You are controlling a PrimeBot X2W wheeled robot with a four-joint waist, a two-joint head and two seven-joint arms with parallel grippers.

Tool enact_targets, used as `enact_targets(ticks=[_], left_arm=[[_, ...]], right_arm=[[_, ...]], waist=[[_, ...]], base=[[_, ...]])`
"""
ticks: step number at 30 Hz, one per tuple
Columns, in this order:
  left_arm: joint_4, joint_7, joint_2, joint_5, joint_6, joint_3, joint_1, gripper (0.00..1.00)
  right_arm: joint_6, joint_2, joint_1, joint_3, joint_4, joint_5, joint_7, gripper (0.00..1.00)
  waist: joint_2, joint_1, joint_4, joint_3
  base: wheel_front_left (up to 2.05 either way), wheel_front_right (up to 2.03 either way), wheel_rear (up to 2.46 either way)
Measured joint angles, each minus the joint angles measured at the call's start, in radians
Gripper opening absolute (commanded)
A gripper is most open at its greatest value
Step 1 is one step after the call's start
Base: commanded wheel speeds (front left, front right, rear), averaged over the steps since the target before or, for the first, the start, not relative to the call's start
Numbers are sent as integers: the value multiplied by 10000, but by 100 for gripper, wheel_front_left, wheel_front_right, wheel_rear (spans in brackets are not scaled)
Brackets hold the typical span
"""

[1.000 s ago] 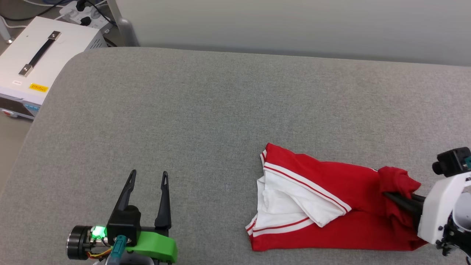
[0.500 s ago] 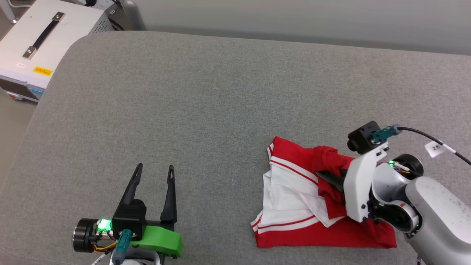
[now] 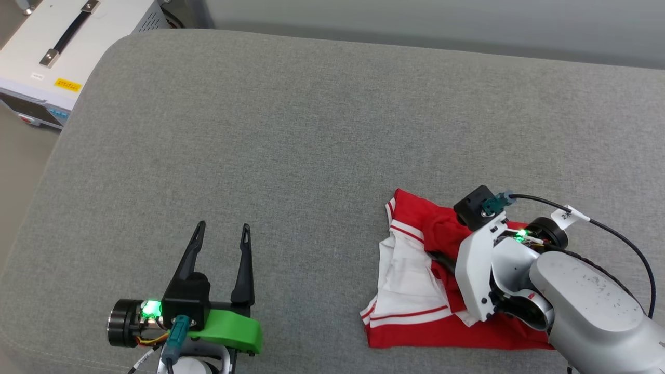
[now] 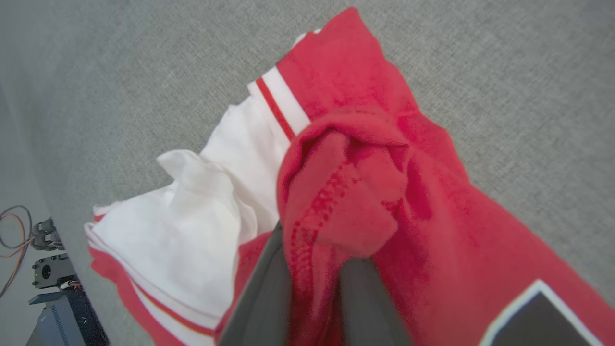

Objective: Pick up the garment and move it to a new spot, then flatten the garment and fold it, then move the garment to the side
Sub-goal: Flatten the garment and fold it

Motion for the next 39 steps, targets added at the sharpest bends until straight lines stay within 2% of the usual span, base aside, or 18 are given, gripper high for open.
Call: enact_targets(ticks=[1, 4, 8, 12, 17, 20, 24, 29, 33, 39], left_arm=[[15, 0, 0, 0, 0, 13, 6, 100], [63, 0, -2, 0, 0, 44, 30, 100], [67, 0, 0, 2, 0, 134, 118, 100], [52, 0, 6, 2, -4, 219, 330, 100], [42, 0, 15, 4, -15, 282, 464, 100], [36, 0, 17, 4, -27, 307, 489, 100], [-6, 0, 40, 6, -50, 328, 574, 100], [-71, 0, 58, 59, -84, 359, 676, 100], [-155, 0, 63, 58, -102, 376, 755, 100], [-268, 0, 67, 56, -150, 401, 965, 100]], right_arm=[[2, -15, 0, 56, 17, 2, -182, 100], [2, -155, 40, 69, -176, 82, -959, 100], [2, -738, 247, -387, -1024, 107, -1935, 100], [0, -1193, 732, -1513, -1883, -36, -2612, 100], [0, -1285, 1574, -3528, -2370, -1344, -3753, 100], [0, -909, 2218, -4842, -2420, -2351, -4508, 100], [0, 12, 3141, -6612, -2579, -3720, -5515, 100], [0, 1051, 4224, -8109, -3039, -5183, -6263, 100], [0, 1916, 5032, -8798, -3567, -5787, -6514, 100], [0, 2679, 6232, -8982, -4117, -6264, -6585, 100]], waist=[[0, 0, -12, -37], [0, 0, -72, -224], [0, 0, -182, -499], [0, 0, -406, -749], [0, 0, -755, -1009], [0, 0, -926, -1148], [0, 0, -1093, -1323], [0, 0, -1199, -1497], [0, 0, -1212, -1621], [0, 0, -1117, -1784]], base=[[0, 0, 0], [0, 0, 0], [0, 0, 0], [0, 0, 0], [0, 0, 0], [0, 0, 0], [0, 0, 0], [0, 0, 0], [0, 0, 0], [0, 0, 0]])
